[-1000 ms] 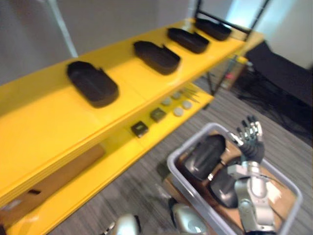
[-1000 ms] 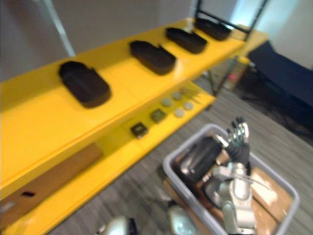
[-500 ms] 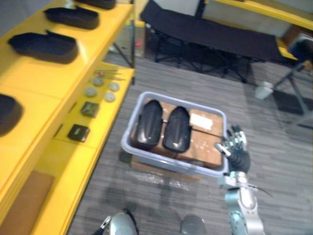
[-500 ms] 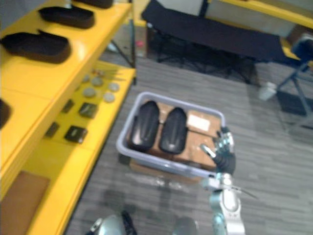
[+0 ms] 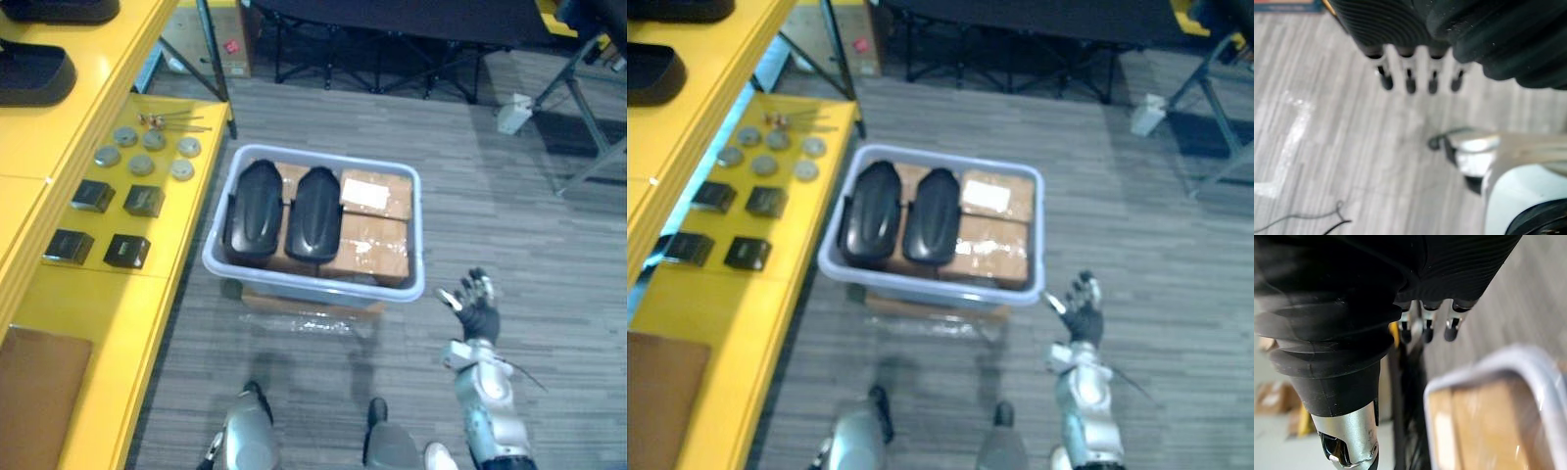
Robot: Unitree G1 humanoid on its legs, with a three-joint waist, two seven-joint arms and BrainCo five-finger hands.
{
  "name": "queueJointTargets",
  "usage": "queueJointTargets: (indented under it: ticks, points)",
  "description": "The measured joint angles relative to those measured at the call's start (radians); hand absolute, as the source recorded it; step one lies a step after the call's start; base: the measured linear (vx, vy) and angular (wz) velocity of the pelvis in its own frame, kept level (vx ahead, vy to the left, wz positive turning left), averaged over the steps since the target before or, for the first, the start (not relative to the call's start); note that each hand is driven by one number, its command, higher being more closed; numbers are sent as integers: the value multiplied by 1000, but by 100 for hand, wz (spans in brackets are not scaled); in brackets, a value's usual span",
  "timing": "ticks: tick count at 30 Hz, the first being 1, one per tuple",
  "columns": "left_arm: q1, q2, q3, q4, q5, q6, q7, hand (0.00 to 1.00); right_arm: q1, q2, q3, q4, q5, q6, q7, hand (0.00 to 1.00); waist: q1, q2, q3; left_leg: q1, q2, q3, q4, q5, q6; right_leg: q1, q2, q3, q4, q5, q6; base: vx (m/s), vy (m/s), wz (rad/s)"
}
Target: Walk over and take plastic housings, then place them on the shelf
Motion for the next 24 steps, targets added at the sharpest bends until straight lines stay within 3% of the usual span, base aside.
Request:
queueJointTargets:
  ticks: [5, 9, 11, 16, 20, 24]
  points:
    - [-8, -10, 1, -69, -1, -68, 21, 0, -262, -70, -51, 223, 1, 68, -4, 0, 7, 16, 51, -3, -39, -55, -47, 44, 11, 9, -10, -27, -29, 40, -1, 34, -3, 9]
    - [-25, -21, 3, -123, -1, -105, 49, 0, -488, -179, -54, 417, 10, 79, -1, 0, 42, 48, 112, -37, -71, -134, -104, 90, 2, -3, -11, -90, -28, 42, -5, -60, -33, 42]
    - [-36, -26, 2, -124, -3, -107, 49, 0, -568, -220, -53, 481, 10, 84, -1, 0, 62, 60, 119, -66, -79, -152, -119, 107, 3, -31, -12, -103, -23, 46, -10, -75, -9, 29]
    - [-42, -54, -15, -119, -32, -115, 47, 0, -823, -352, 20, 665, -1, 108, 4, 0, 109, 124, 159, -117, -116, -197, -126, 133, 16, -75, -41, -150, 31, 44, -11, -65, 31, 29]
    - [-48, -67, -38, -112, -42, -126, 40, 0, -931, -396, 67, 733, -9, 145, 20, 0, 130, 152, 169, -173, -143, -226, -127, 150, 26, -119, -65, -196, 63, 32, -8, -41, 36, 29]
    - [-75, -76, -68, -77, -72, -127, 36, 0, -981, -422, 97, 811, -24, 190, 22, 0, 171, 181, 187, -188, -161, -249, -120, 154, 31, -130, -81, -228, 100, 27, -9, -15, 22, 19]
